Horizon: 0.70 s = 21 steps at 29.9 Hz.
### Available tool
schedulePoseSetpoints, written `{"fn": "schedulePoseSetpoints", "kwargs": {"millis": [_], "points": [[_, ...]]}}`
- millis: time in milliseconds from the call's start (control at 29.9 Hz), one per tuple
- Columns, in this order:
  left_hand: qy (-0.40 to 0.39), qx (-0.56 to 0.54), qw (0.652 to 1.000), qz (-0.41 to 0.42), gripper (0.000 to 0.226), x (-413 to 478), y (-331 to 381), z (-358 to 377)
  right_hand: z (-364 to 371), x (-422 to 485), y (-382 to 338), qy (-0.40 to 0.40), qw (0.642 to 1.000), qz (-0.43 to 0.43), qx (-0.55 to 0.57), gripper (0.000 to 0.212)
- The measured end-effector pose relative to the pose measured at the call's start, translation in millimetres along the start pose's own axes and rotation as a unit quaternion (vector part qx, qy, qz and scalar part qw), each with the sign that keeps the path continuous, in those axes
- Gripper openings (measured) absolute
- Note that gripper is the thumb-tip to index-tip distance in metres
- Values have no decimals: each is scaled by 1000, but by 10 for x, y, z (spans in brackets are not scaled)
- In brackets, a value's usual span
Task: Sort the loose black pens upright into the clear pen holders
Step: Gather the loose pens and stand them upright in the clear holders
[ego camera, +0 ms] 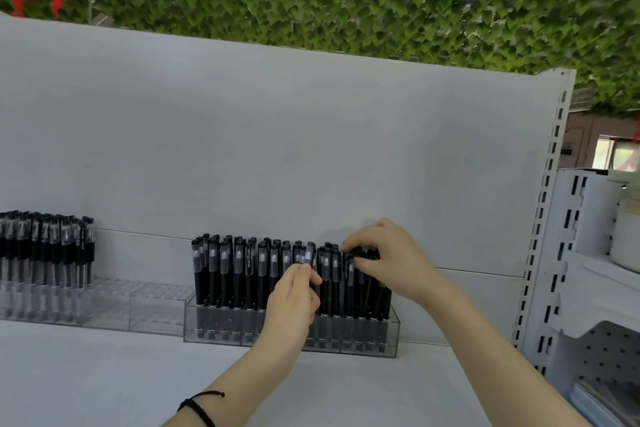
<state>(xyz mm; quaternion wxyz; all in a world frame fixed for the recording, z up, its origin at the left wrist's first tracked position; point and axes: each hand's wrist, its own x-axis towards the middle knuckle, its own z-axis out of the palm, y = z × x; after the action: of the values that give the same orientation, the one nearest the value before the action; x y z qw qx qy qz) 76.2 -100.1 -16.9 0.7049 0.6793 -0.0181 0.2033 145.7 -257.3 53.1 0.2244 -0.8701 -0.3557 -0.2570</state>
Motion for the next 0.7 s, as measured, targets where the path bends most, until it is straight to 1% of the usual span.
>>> {"fn": "schedulePoseSetpoints", "kwargs": {"millis": [100,201,268,335,402,468,602,703], "points": [[2,0,1000,-4,30,2,-7,-4,-34,-4,7,18,998,-7,-61,14],[0,2,1000,-6,31,-5,-9,-1,-23,-4,2,8,992,-30,-121,22],[0,1,1000,-4,31,-6,-5,-2,-29,-4,11,-2,990,-43,-131,26],[2,4,1000,-2,31,-5,-2,-9,-57,-11,32,-13,994,-39,-99,28],[4,5,1000,-2,31,-2,-4,-19,-113,-22,66,-21,998,-17,-48,34],[3,6,1000,-2,31,-1,-9,-21,-184,-32,109,-27,999,6,-20,35],[0,8,1000,-1,32,3,-19,-9,-311,-36,146,-63,997,40,31,22],[-1,8,1000,2,32,-3,-19,-9,-386,-55,133,-76,994,48,65,19]]}}
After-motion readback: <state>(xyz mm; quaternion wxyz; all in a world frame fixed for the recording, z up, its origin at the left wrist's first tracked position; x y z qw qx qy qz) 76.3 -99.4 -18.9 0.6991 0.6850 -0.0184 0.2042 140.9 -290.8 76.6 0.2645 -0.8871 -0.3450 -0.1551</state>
